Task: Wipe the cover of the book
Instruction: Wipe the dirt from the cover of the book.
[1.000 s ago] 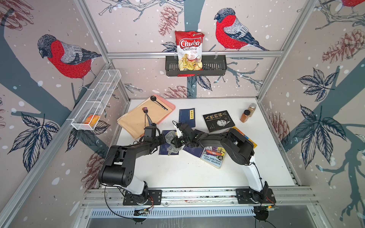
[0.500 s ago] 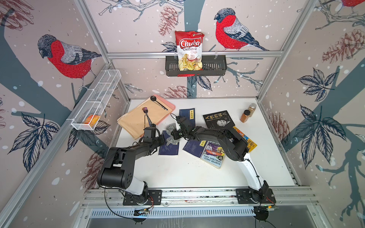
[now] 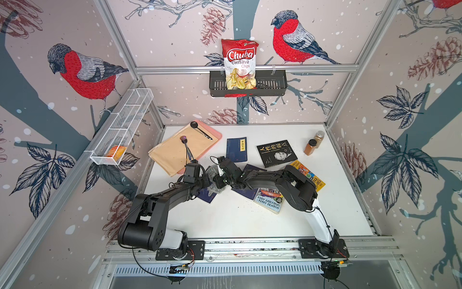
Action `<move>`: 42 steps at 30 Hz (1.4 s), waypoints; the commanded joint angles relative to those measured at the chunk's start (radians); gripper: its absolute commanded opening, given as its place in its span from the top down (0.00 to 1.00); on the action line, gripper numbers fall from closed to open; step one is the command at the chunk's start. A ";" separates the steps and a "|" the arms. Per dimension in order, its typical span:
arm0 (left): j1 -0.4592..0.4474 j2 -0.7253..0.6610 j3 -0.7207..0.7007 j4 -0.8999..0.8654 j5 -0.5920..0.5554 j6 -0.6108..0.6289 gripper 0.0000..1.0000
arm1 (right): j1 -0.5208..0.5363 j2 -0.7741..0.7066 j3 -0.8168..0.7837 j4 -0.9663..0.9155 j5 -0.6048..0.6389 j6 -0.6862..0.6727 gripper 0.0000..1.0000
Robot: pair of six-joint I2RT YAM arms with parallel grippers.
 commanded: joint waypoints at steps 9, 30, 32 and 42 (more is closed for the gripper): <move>0.010 -0.139 -0.088 -0.082 -0.142 -0.071 1.00 | -0.106 0.010 0.031 -0.098 -0.025 -0.013 1.00; 0.019 -0.124 -0.069 -0.038 -0.007 -0.081 1.00 | -0.044 -0.118 -0.083 -0.050 -0.059 -0.003 1.00; 0.018 -0.173 -0.082 -0.047 -0.004 -0.089 1.00 | -0.045 -0.111 -0.042 -0.052 -0.057 0.000 1.00; 0.018 -0.140 -0.106 -0.012 0.034 -0.082 1.00 | -0.016 -0.088 0.016 -0.081 -0.073 0.036 1.00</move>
